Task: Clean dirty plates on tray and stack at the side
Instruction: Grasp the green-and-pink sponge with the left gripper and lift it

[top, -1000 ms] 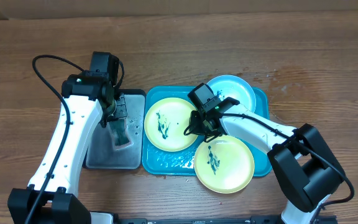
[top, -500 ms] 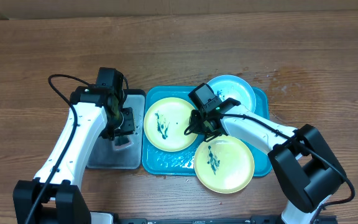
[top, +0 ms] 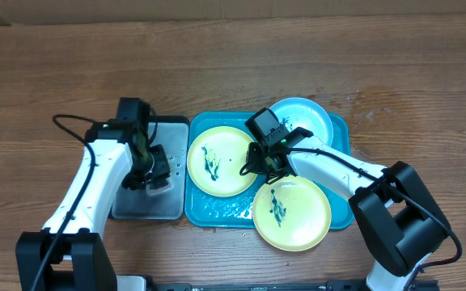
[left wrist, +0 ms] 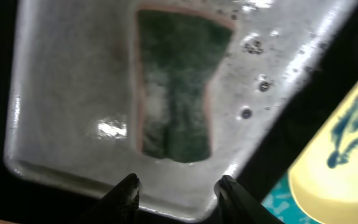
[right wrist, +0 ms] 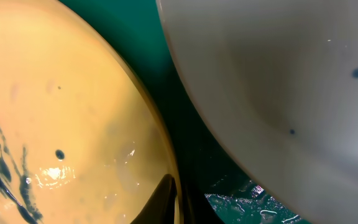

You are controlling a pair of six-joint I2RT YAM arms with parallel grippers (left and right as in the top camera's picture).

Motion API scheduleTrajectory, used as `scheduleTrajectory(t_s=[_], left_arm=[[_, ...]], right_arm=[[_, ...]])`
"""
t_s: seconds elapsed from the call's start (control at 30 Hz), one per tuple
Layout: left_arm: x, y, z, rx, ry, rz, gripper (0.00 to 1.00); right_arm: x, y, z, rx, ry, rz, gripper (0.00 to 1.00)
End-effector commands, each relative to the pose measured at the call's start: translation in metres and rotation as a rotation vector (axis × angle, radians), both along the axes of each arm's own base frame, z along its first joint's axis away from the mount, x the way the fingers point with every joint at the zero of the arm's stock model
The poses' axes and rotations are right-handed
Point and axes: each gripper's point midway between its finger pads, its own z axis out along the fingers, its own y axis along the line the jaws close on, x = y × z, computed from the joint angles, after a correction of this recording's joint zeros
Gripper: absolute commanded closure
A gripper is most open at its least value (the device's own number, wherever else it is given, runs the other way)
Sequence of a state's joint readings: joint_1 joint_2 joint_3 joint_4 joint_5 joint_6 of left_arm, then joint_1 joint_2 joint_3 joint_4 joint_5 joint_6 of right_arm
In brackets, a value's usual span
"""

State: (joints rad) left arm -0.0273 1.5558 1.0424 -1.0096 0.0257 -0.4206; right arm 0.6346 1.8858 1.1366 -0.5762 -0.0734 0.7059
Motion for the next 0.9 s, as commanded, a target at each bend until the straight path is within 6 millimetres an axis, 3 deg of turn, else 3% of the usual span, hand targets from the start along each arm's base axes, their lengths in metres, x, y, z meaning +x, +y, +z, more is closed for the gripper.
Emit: scheduleTrajectory(t_s=[0.0, 0.43, 0.6, 0.7, 0.87], left_arm=[[0.0, 0.011, -0.005, 0.008, -0.003, 0.058, 0.57], [0.013, 0.01, -0.032, -0.025, -0.015, 0.003, 0.65], [0.016, 0.006, -0.046, -0.045, 0.01, -0.018, 0.79], [0.018, 0.006, -0.049, -0.051, 0.008, -0.019, 0.8], [0.023, 0.006, -0.05, -0.05, -0.008, -0.023, 0.91]], right_arm=[[-0.002, 0.002, 0.001, 0.012, -0.008, 0.012, 0.94], [-0.002, 0.002, 0.001, 0.011, -0.007, 0.012, 0.94], [-0.002, 0.002, 0.001, 0.011, -0.007, 0.012, 0.94], [-0.002, 0.002, 0.001, 0.011, -0.007, 0.012, 0.94], [-0.002, 0.002, 0.001, 0.012, -0.007, 0.012, 0.94]])
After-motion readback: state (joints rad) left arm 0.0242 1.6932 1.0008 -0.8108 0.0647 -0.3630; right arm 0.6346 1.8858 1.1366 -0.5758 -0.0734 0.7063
